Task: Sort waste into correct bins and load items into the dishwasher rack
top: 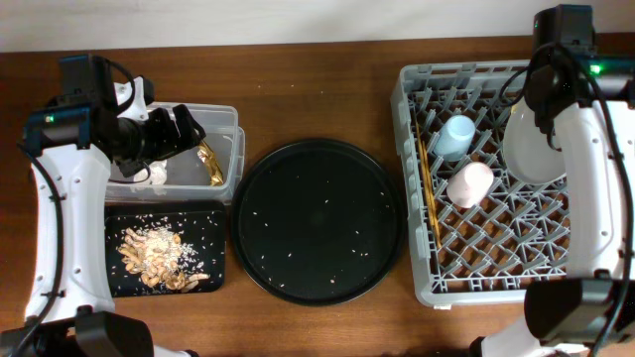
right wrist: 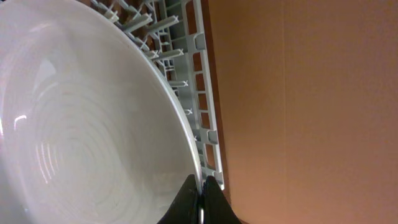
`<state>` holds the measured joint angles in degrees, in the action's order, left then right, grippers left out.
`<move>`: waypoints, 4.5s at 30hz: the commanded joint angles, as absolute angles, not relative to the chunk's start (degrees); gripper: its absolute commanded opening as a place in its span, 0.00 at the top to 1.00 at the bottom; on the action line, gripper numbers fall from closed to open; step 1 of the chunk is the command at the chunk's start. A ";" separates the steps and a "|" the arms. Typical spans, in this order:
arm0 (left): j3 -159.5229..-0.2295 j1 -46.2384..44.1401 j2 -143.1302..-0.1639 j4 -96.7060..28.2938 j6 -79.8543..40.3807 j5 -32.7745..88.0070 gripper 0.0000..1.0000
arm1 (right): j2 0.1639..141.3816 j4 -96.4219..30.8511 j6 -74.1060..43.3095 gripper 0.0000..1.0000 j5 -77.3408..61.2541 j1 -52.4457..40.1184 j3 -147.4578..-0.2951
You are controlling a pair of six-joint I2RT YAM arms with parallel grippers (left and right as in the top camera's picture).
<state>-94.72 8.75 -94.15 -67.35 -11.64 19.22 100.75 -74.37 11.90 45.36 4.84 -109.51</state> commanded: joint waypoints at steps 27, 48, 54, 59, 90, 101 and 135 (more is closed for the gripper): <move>-94.76 8.80 -93.03 -67.40 -11.97 19.03 0.01 | 110.04 -74.59 13.28 0.95 45.65 2.59 -110.04; -94.76 8.80 -93.03 -67.40 -11.97 19.03 0.01 | 110.04 -71.57 13.28 0.33 38.52 0.36 -110.06; -94.76 8.80 -93.03 -67.40 -11.97 19.03 0.01 | 108.77 -71.50 12.99 0.16 37.93 0.38 -110.32; -94.76 8.80 -93.03 -67.40 -11.97 19.03 0.01 | 105.08 -71.83 7.33 0.02 37.04 0.40 -111.77; -94.76 8.80 -93.03 -67.40 -11.97 19.03 0.01 | 101.06 -73.71 4.84 0.02 -7.05 0.27 -111.81; -94.76 8.80 -93.03 -67.40 -11.97 19.03 0.01 | 82.04 -73.73 4.86 0.02 -7.07 0.27 -111.81; -94.76 8.80 -93.03 -67.42 -11.97 19.03 0.01 | 0.32 -12.08 -10.02 0.02 -7.16 0.38 -24.47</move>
<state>-94.72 8.75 -94.15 -67.51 -11.64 19.20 3.66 -20.45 -3.90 -6.81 0.64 -34.63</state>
